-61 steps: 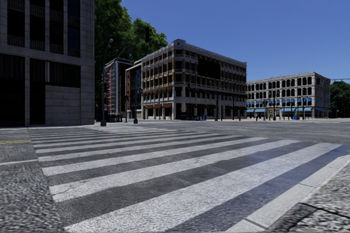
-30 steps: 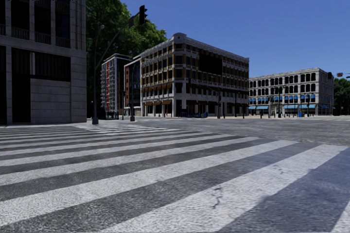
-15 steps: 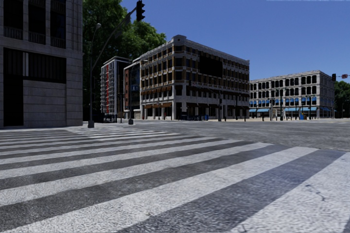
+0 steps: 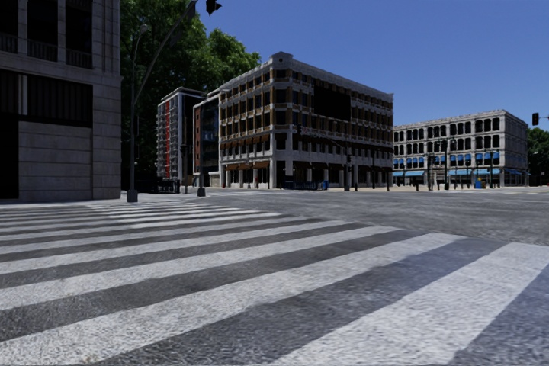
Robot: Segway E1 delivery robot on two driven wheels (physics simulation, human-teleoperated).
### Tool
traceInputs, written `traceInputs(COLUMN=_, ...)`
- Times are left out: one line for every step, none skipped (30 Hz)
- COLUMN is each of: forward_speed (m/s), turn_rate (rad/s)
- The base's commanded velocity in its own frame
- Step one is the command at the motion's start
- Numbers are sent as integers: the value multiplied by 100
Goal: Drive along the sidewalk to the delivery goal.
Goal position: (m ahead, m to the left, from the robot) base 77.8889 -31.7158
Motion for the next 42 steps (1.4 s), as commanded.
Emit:
traceInputs(forward_speed=200, turn_rate=0)
traceInputs(forward_speed=200, turn_rate=0)
traceInputs(forward_speed=200, turn_rate=0)
traceInputs(forward_speed=200, turn_rate=0)
traceInputs(forward_speed=200, turn_rate=0)
traceInputs(forward_speed=200, turn_rate=0)
traceInputs(forward_speed=200, turn_rate=0)
traceInputs(forward_speed=200, turn_rate=0)
traceInputs(forward_speed=200, turn_rate=0)
traceInputs(forward_speed=200, turn_rate=0)
traceInputs(forward_speed=200, turn_rate=0)
traceInputs(forward_speed=200, turn_rate=0)
traceInputs(forward_speed=200, turn_rate=0)
traceInputs(forward_speed=200, turn_rate=0)
traceInputs(forward_speed=200, turn_rate=0)
traceInputs(forward_speed=200, turn_rate=0)
traceInputs(forward_speed=200, turn_rate=0)
traceInputs(forward_speed=200, turn_rate=1)
traceInputs(forward_speed=200, turn_rate=9)
traceInputs(forward_speed=200, turn_rate=17)
traceInputs(forward_speed=200, turn_rate=17)
traceInputs(forward_speed=200, turn_rate=22)
traceInputs(forward_speed=200, turn_rate=23)
traceInputs(forward_speed=200, turn_rate=24)
traceInputs(forward_speed=200, turn_rate=24)
traceInputs(forward_speed=200, turn_rate=25)
traceInputs(forward_speed=200, turn_rate=25)
traceInputs(forward_speed=200, turn_rate=26)
traceInputs(forward_speed=200, turn_rate=28)
traceInputs(forward_speed=200, turn_rate=28)
traceInputs(forward_speed=200, turn_rate=29)
traceInputs(forward_speed=200, turn_rate=29)
traceInputs(forward_speed=200, turn_rate=29)
traceInputs(forward_speed=200, turn_rate=29)
traceInputs(forward_speed=200, turn_rate=29)
traceInputs(forward_speed=200, turn_rate=29)
traceInputs(forward_speed=200, turn_rate=29)
traceInputs(forward_speed=200, turn_rate=30)
traceInputs(forward_speed=200, turn_rate=33)
traceInputs(forward_speed=200, turn_rate=34)
traceInputs(forward_speed=200, turn_rate=36)
traceInputs(forward_speed=200, turn_rate=36)
